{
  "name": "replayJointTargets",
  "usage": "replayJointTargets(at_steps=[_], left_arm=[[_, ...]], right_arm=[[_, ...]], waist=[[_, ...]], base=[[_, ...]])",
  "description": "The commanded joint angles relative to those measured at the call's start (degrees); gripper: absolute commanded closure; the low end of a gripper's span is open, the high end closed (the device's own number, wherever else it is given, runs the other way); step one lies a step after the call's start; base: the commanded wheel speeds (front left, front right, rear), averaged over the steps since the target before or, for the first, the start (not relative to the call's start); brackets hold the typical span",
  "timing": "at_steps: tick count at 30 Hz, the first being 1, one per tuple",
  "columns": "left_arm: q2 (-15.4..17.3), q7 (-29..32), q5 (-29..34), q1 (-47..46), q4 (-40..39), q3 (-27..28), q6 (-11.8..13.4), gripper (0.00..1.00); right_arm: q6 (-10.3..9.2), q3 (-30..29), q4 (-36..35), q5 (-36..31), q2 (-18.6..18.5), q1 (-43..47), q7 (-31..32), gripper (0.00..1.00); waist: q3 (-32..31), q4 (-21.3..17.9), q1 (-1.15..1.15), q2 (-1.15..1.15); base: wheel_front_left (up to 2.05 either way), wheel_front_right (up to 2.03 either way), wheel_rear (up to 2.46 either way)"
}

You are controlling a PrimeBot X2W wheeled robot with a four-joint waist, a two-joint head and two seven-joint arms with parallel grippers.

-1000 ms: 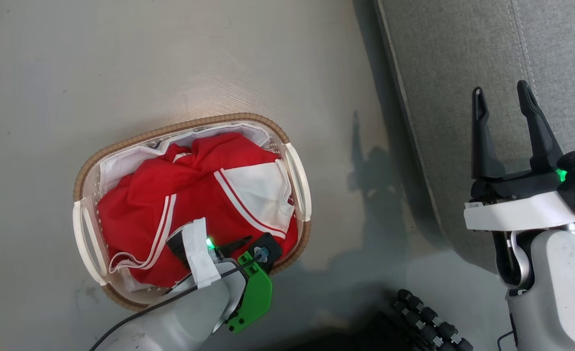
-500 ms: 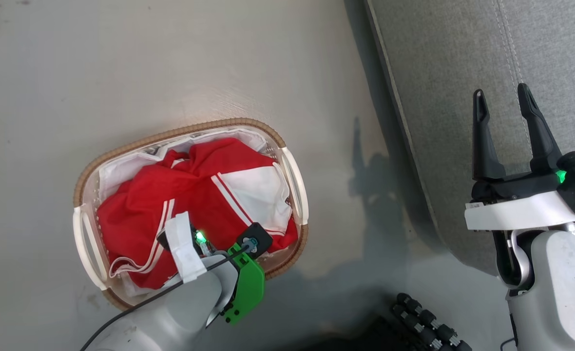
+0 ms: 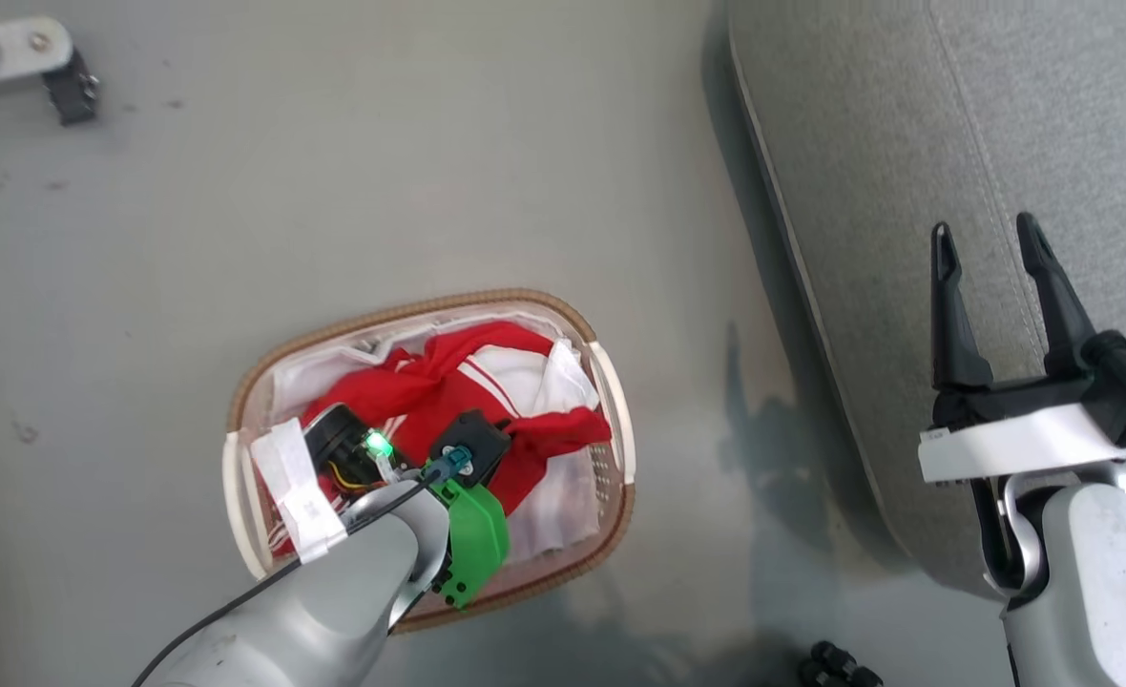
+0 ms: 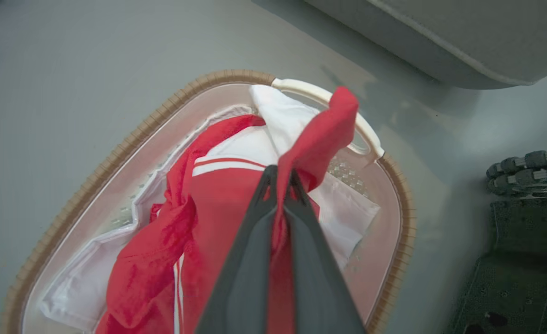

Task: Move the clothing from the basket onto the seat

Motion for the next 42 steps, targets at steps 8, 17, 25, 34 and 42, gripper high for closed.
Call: replayJointTargets(at_steps=[8, 17, 25, 34, 42], left_arm=[[6.3, -0.5, 2.1, 5.0, -16.3, 5.2, 3.7, 1.0], [14.1, 0.0, 3.1, 6.5, -31.2, 8.3, 5.9, 1.0], [17.8, 4.4, 1.1, 2.8, -39.1, 10.3, 5.5, 1.0], [19.9, 8.1, 1.3, -5.7, -42.3, 12.4, 3.7, 1.0], [20.7, 9.3, 2.6, -15.5, -39.4, 13.9, 1.8, 1.0]], right_arm=[[-0.06, -1.5, 2.0, -2.1, -0.2, 5.2, -0.3, 0.0], [-0.06, -1.6, 4.2, -3.2, -0.2, 10.4, -0.3, 0.0], [-0.06, -1.2, 5.7, -3.5, -0.2, 14.6, -0.3, 0.0], [-0.06, 1.1, 5.7, -3.3, -0.2, 14.0, -0.3, 0.0], [-0.06, 4.2, 6.1, -3.6, -0.2, 13.0, -0.3, 0.0]], waist=[[-13.9, 6.3, 0.0, 0.0], [-23.8, 8.3, 0.0, 0.0], [-31.4, 9.0, 0.0, 0.0], [-33.5, 8.5, 0.0, 0.0], [-33.8, 7.6, 0.0, 0.0]], base=[[0.0, 0.0, 0.0], [0.0, 0.0, 0.0], [0.0, 0.0, 0.0], [0.0, 0.0, 0.0], [0.0, 0.0, 0.0]])
